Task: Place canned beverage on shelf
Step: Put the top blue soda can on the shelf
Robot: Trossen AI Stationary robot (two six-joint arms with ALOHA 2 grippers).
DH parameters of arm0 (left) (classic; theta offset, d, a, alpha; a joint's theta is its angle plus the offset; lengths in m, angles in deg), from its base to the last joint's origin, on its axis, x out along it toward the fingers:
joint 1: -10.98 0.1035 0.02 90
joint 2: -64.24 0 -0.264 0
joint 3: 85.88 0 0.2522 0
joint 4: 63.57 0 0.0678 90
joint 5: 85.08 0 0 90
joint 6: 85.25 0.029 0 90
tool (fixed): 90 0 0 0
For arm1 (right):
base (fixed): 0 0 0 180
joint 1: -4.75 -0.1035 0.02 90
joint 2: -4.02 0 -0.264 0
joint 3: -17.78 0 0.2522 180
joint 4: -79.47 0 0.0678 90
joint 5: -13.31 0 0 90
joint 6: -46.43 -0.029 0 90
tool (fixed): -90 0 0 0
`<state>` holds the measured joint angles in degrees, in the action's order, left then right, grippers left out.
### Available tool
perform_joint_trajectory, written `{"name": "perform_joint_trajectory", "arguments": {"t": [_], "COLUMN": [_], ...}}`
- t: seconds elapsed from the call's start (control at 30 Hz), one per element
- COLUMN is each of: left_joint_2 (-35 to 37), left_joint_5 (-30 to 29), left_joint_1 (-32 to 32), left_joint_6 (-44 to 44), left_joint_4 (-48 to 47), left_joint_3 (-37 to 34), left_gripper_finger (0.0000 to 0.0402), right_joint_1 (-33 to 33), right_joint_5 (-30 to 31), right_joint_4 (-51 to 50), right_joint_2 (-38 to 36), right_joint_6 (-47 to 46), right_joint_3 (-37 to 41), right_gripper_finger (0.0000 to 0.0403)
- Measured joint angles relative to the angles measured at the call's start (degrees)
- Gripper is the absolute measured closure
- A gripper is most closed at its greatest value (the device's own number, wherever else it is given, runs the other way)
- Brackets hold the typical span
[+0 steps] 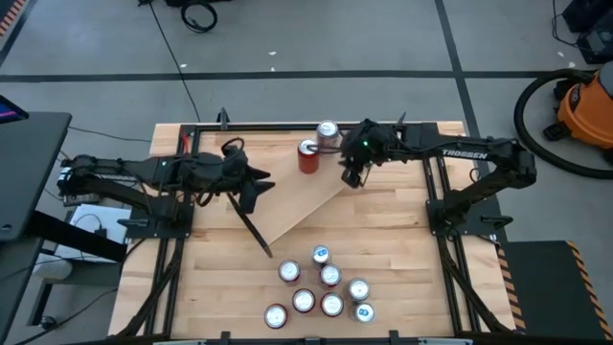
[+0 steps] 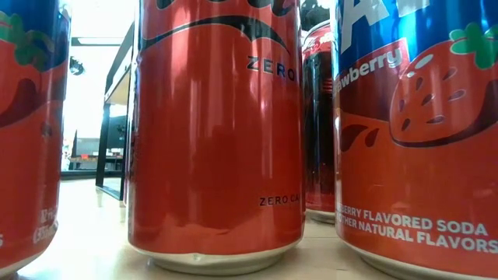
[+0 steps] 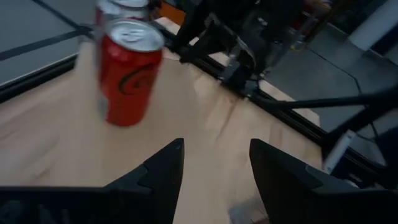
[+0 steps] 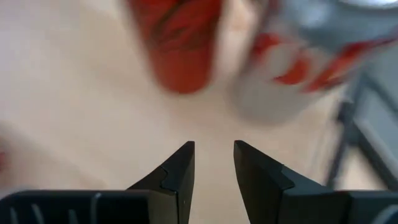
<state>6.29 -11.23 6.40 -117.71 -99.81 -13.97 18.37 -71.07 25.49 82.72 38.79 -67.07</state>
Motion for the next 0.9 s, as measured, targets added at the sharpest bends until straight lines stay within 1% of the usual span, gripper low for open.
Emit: {"name": "perform_joint_trajectory", "arguments": {"t": [0.1,0.27,0.5,0.7,0.8,0.9], "left_joint_2": [0.00,-0.02,-0.03,-0.04,-0.07,-0.07], "left_joint_5": [0.12,0.12,0.07,0.03,-0.10,-0.10], "left_joint_1": [-2.13,-4.10,-4.09,-4.02,-4.02,-4.02], "left_joint_6": [0.91,3.04,3.29,3.29,3.54,3.58], "left_joint_4": [0.00,-0.02,-0.13,-0.41,-0.42,-0.54], "left_joint_3": [0.00,0.00,0.00,-0.02,-0.04,-0.04], "left_gripper_finger": [0.0208,0.0208,0.0208,0.0208,0.0208,0.0208], "right_joint_1": [-3.55,-12.14,-24.14,-30.90,-33.36,-35.03], "right_joint_5": [-4.06,-5.23,-2.06,0.31,0.75,0.83], "right_joint_4": [-0.31,-0.04,1.82,5.49,6.22,3.80], "right_joint_2": [-0.88,-0.48,0.77,2.88,5.92,10.81], "right_joint_6": [-2.56,-8.99,-18.05,-22.50,-22.51,-20.73], "right_joint_3": [-0.02,-0.04,-0.04,-0.08,-2.67,-7.95], "right_gripper_finger": [0.0282,0.0282,0.0282,0.0282,0.0282,0.0282]}}
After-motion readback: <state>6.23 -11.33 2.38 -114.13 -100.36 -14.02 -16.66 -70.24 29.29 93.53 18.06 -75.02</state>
